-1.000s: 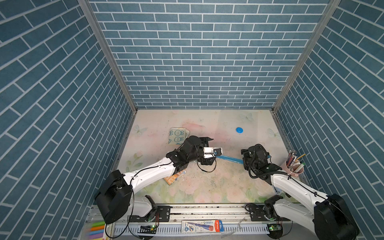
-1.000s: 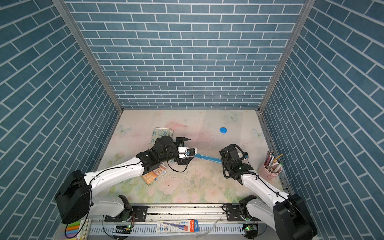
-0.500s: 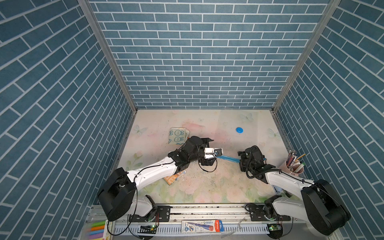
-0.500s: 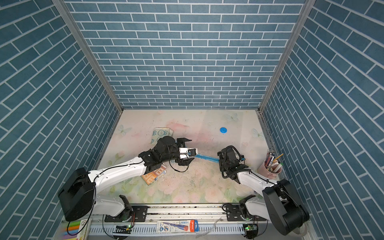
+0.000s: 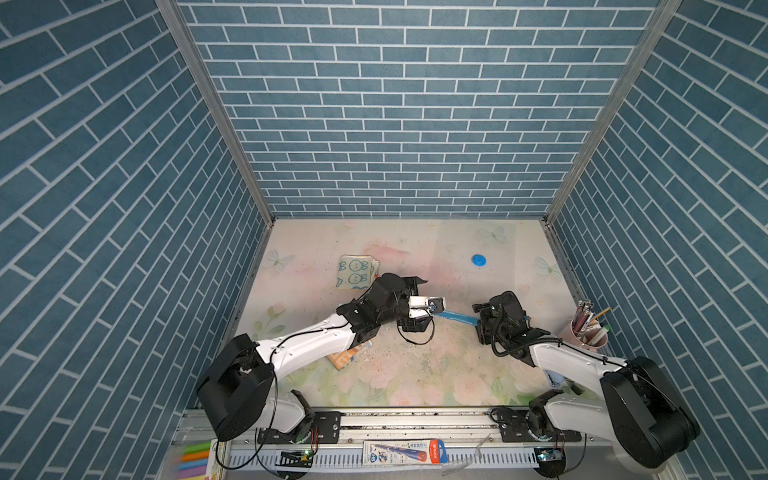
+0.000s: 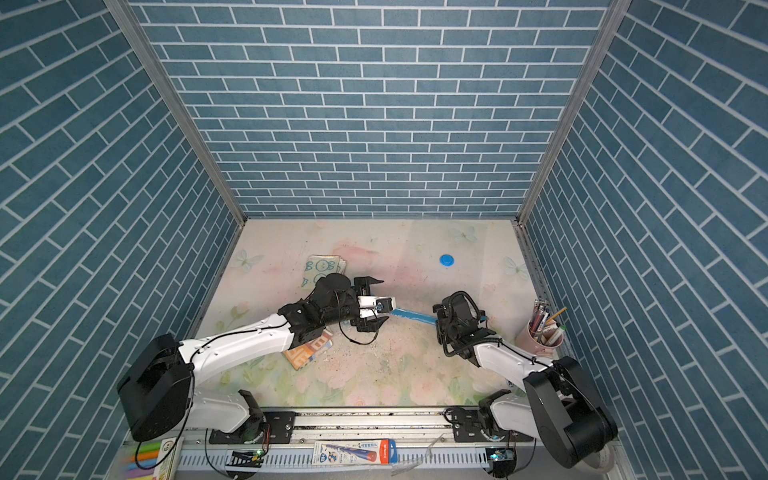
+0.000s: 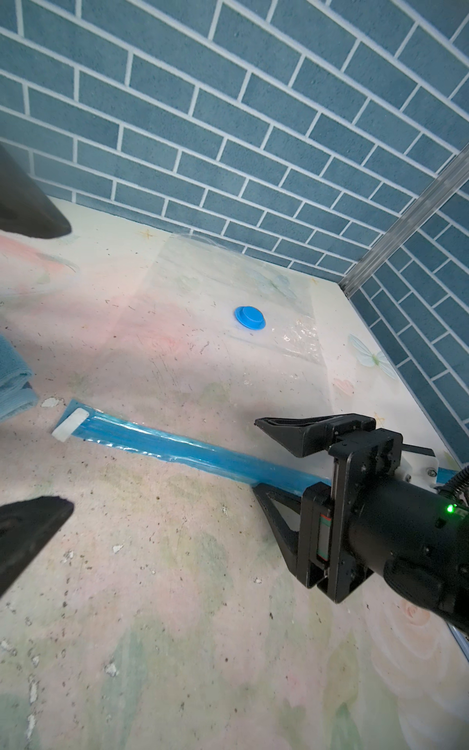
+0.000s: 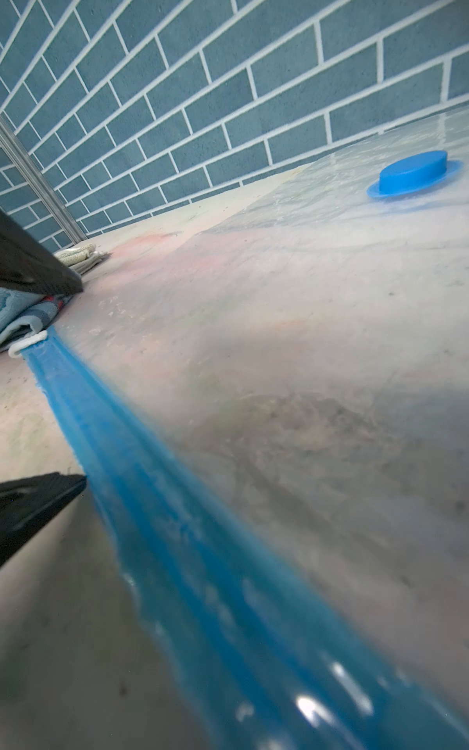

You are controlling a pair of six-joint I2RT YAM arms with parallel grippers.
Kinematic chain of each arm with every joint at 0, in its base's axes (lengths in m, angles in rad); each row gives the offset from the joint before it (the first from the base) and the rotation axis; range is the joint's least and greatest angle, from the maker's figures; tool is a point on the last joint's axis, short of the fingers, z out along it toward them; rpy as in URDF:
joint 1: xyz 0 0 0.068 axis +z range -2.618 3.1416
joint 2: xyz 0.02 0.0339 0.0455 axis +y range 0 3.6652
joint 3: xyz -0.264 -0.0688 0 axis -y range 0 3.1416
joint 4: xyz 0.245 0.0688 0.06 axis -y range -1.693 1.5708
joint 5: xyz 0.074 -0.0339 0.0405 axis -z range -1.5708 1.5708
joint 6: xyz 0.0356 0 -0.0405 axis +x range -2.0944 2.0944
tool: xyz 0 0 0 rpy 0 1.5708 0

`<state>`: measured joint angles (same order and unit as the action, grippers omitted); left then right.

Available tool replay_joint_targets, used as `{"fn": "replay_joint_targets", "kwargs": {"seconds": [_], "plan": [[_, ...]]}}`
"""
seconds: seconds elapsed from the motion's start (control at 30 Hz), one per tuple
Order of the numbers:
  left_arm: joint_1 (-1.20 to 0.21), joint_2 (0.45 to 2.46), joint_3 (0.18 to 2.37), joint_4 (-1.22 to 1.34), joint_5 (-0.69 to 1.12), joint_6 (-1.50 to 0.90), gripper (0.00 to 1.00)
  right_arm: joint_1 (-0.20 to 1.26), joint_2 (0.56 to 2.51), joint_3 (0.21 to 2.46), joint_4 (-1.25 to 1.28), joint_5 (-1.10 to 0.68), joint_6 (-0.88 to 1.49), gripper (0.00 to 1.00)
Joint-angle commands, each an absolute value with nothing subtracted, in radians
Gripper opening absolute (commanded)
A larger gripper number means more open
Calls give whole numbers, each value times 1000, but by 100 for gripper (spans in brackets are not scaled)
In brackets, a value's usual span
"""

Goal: Place the folded towel into the vacuum bag
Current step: Pick up the vacuum bag from the center of the board.

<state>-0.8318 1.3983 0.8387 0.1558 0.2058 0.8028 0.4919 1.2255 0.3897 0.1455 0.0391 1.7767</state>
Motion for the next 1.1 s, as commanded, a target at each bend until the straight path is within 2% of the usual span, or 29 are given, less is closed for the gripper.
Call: {"fn": "replay_joint_targets", "kwargs": {"seconds": [0.0,0.37,0.57,0.83,1.07], "plan": [[-840,1401,830,169,209,797,99,506,1200,396,96,28,1965,72],[-845,1404,833,160,206,793,100,500,1286,354,246,103,1982,66],[-847,1402,834,155,202,791,100,495,1318,351,321,139,1942,56],[-848,1411,844,159,213,768,100,474,1207,372,188,226,1850,44],[-850,1415,850,178,216,732,100,439,1230,412,194,238,1739,32]]}}
